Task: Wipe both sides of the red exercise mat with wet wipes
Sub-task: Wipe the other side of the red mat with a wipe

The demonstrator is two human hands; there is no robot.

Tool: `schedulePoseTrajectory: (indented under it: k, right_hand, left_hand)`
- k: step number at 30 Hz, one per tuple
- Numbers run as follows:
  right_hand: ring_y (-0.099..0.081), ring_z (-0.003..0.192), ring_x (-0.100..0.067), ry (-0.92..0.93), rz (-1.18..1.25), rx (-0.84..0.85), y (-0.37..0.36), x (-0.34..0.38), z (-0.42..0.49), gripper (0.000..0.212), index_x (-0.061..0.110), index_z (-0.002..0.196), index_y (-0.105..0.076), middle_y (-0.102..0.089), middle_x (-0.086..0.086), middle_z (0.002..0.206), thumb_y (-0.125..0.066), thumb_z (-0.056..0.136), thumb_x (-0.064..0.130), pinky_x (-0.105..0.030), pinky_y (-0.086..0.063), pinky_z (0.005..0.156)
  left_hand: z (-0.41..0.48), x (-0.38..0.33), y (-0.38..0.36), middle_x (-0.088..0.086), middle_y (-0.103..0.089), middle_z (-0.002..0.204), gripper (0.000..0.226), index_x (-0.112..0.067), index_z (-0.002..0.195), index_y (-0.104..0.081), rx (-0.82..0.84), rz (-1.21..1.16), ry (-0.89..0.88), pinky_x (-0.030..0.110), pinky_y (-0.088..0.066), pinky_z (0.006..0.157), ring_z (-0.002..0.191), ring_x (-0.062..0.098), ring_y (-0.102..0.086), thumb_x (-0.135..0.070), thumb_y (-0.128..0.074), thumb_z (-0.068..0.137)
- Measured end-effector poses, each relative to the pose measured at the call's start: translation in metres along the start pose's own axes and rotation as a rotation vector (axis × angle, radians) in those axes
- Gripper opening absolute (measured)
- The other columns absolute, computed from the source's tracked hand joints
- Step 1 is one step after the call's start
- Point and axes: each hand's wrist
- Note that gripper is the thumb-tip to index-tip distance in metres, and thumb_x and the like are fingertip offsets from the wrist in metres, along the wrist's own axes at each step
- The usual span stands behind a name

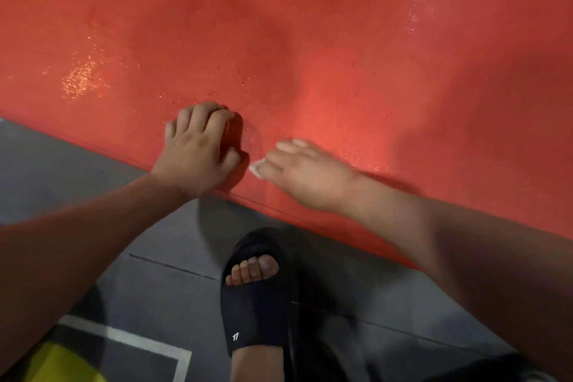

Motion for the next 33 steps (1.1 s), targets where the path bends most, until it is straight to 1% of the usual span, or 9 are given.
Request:
schedulePoseTrajectory:
  k: [7, 11, 15, 17, 22, 25, 29, 31, 33]
  right_hand:
    - [-0.061, 0.091, -0.036, -0.722, -0.152, -0.306, 0.017, -0.071, 0.049, 0.018, 0.017, 0.106, -0.064, -0.066, -0.010, 0.092, -0.054, 0.091, 0.011, -0.044, -0.047, 0.079]
    - [-0.058, 0.088, -0.030, -0.300, -0.072, -0.159, -0.009, 0.005, 0.035, 0.047, 0.015, 0.120, -0.061, -0.063, -0.005, 0.094, -0.059, 0.074, 0.005, -0.039, -0.046, 0.074]
    - [-0.053, 0.092, -0.025, 0.062, 0.056, -0.013, -0.012, 0.036, 0.009, 0.040, 0.017, 0.122, -0.059, -0.059, -0.002, 0.094, -0.060, 0.083, 0.006, -0.041, -0.045, 0.083]
    - [-0.055, 0.090, -0.028, -0.011, -0.082, -0.046, -0.011, 0.007, 0.020, 0.043, 0.019, 0.122, -0.057, -0.060, -0.004, 0.094, -0.062, 0.081, 0.006, -0.041, -0.045, 0.078]
    - [-0.060, 0.083, -0.034, -0.707, -0.077, -0.334, -0.001, -0.032, 0.047, 0.024, 0.017, 0.104, -0.064, -0.064, -0.008, 0.086, -0.063, 0.082, 0.007, -0.041, -0.045, 0.072]
    - [-0.058, 0.088, -0.029, -0.463, -0.033, -0.228, -0.021, 0.024, 0.038, 0.048, 0.017, 0.116, -0.061, -0.063, -0.003, 0.092, -0.069, 0.071, 0.005, -0.040, -0.046, 0.077]
    - [-0.053, 0.095, -0.022, -0.069, 0.114, -0.049, -0.030, 0.067, -0.005, 0.040, 0.020, 0.127, -0.058, -0.062, 0.002, 0.101, -0.058, 0.088, 0.014, -0.036, -0.037, 0.084]
    - [-0.053, 0.091, -0.024, -0.136, 0.052, -0.086, -0.028, 0.051, -0.008, 0.040, 0.020, 0.123, -0.059, -0.060, 0.001, 0.095, -0.054, 0.084, 0.012, -0.038, -0.035, 0.082]
    - [-0.055, 0.088, -0.029, -0.418, 0.053, -0.212, -0.027, 0.033, -0.002, 0.036, 0.017, 0.116, -0.059, -0.060, -0.004, 0.090, -0.058, 0.081, 0.006, -0.042, -0.039, 0.079]
  left_hand:
    - [-0.002, 0.011, 0.005, 0.007, -0.044, 0.140, 0.061, -0.020, 0.136, -0.048, 0.016, 0.002, 0.072, 0.054, -0.034, 0.100, 0.122, 0.033, -0.038, -0.042, -0.052, 0.080]
    - [-0.002, 0.013, 0.006, 0.008, -0.042, 0.141, 0.060, -0.019, 0.138, -0.047, 0.025, 0.001, 0.070, 0.053, -0.034, 0.099, 0.122, 0.032, -0.036, -0.037, -0.047, 0.081]
    - [-0.004, 0.015, 0.003, 0.007, -0.042, 0.142, 0.059, -0.019, 0.140, -0.046, 0.031, 0.012, 0.056, 0.054, -0.036, 0.097, 0.122, 0.035, -0.038, -0.031, -0.046, 0.082]
    - [-0.003, 0.017, 0.005, 0.008, -0.041, 0.142, 0.060, -0.020, 0.141, -0.045, 0.041, 0.015, 0.044, 0.054, -0.037, 0.097, 0.123, 0.035, -0.038, -0.028, -0.045, 0.082]
    - [-0.003, 0.016, 0.007, 0.008, -0.040, 0.144, 0.061, -0.020, 0.143, -0.044, 0.058, 0.017, 0.038, 0.055, -0.037, 0.098, 0.125, 0.034, -0.036, -0.023, -0.048, 0.083]
    - [-0.004, 0.011, 0.006, 0.008, -0.040, 0.144, 0.064, -0.019, 0.143, -0.045, 0.056, -0.004, 0.065, 0.054, -0.036, 0.099, 0.126, 0.034, -0.036, -0.024, -0.045, 0.080]
    - [-0.007, 0.005, 0.005, 0.009, -0.041, 0.144, 0.069, -0.016, 0.144, -0.045, 0.059, -0.007, 0.059, 0.054, -0.036, 0.099, 0.126, 0.035, -0.037, -0.026, -0.042, 0.076]
    - [-0.009, 0.001, 0.004, 0.009, -0.041, 0.143, 0.070, -0.017, 0.143, -0.046, 0.067, 0.003, 0.031, 0.053, -0.036, 0.097, 0.125, 0.035, -0.038, -0.026, -0.042, 0.074]
    - [-0.011, -0.004, 0.003, 0.008, -0.041, 0.143, 0.070, -0.018, 0.142, -0.046, 0.075, 0.008, 0.001, 0.052, -0.037, 0.096, 0.124, 0.036, -0.039, -0.027, -0.043, 0.072]
Point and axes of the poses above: each hand's wrist, its own z-axis towards the middle knuckle, its own y-axis out of the back of the hand, x = y × z
